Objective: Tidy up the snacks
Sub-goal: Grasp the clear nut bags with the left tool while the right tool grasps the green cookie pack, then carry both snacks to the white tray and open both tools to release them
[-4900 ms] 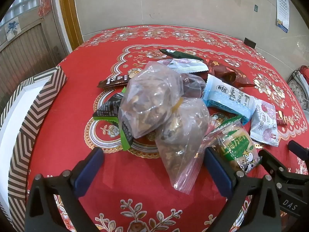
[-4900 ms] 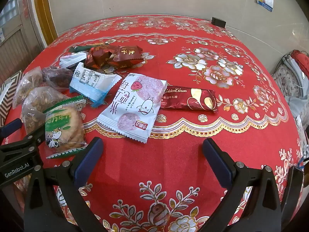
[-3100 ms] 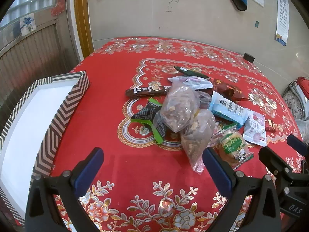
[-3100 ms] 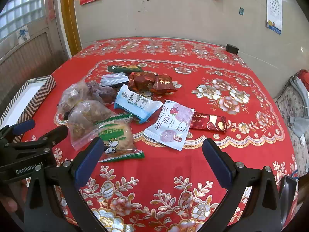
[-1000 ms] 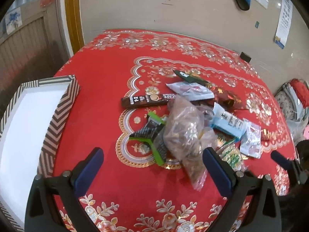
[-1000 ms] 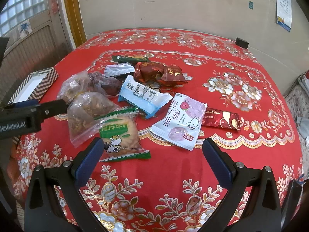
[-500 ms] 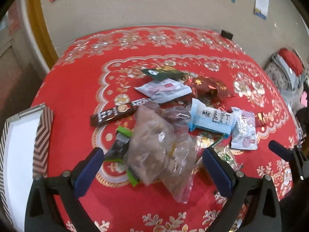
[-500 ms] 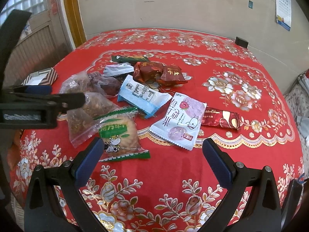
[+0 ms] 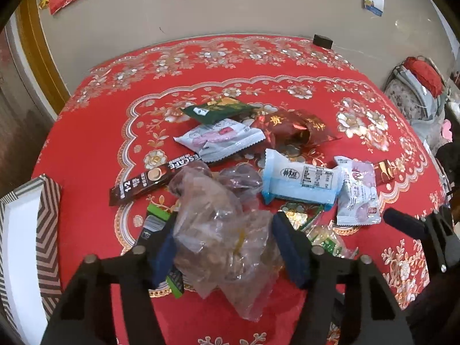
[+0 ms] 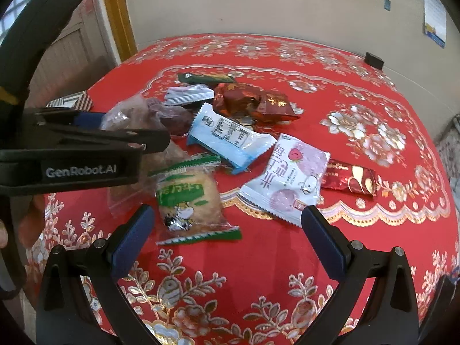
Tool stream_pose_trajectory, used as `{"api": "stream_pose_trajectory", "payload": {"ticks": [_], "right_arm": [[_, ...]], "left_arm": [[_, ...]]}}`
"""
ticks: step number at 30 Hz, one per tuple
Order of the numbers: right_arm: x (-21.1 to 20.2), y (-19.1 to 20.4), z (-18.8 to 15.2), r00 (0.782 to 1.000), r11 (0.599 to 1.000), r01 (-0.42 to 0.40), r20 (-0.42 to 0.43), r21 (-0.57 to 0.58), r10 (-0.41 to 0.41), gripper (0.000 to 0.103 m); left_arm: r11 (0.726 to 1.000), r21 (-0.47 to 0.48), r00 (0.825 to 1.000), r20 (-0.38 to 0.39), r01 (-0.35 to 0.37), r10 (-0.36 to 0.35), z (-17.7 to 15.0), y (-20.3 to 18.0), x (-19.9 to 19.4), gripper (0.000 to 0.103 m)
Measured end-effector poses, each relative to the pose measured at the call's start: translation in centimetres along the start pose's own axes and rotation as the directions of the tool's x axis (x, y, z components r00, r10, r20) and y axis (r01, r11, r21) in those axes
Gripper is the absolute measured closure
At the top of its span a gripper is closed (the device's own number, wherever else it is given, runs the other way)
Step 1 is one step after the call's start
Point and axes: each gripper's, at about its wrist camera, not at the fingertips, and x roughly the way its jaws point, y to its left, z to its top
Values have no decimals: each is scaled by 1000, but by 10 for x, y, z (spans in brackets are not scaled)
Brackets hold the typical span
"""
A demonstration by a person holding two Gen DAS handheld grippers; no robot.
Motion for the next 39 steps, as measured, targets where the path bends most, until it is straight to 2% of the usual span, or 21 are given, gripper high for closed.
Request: {"api": "stream_pose_trajectory", "payload": {"ticks": [2,7,12,14,16,18,19,20,23,29,33,39], "right_arm": [[3,0,2,1000,1000,-10,1,-9,10,1],[10,6,10,995,994,-102,-13,-49,101,1],[26,16,16,994,987,-99,-60,-126,92,1],[30,18,15,993,984,-107,-72,-140,98,7],[31,20,13,990,981,-127,-78,-146,117,23],[29,24,11,995,980,-87,-67,-179,76,38],[27,25,11,994,978,-95,-66,-185,84,48],[25,25,11,994,978,-99,-64,-182,89,53],[21,22,10,993,980,-113,-65,-165,103,54],[12,22,6,989,979,-142,-49,-143,136,55],[4,30,6,989,977,-151,-32,-154,148,55],[-4,52,17,984,966,-175,-14,-190,175,55]], "left_arm": [[1000,1,1000,5,9,-9,-1,2,-3,46],[1000,17,1000,26,8,-9,-2,5,-10,59],[1000,3,999,38,1,-1,-3,11,-14,69],[1000,-4,999,46,-6,6,-5,13,-16,72],[1000,-15,999,52,-2,3,-7,16,-18,74],[1000,-19,998,58,3,-2,-7,17,-21,77],[1000,-23,998,63,5,-4,-8,19,-23,78],[1000,-28,998,67,9,-7,-8,20,-25,79],[998,-43,996,80,38,-35,-9,24,-34,80],[997,-73,992,125,37,-28,-10,35,-56,80],[996,-91,989,145,25,-11,-12,45,-69,80],[992,-126,986,158,-30,50,-18,69,-86,80]]}}
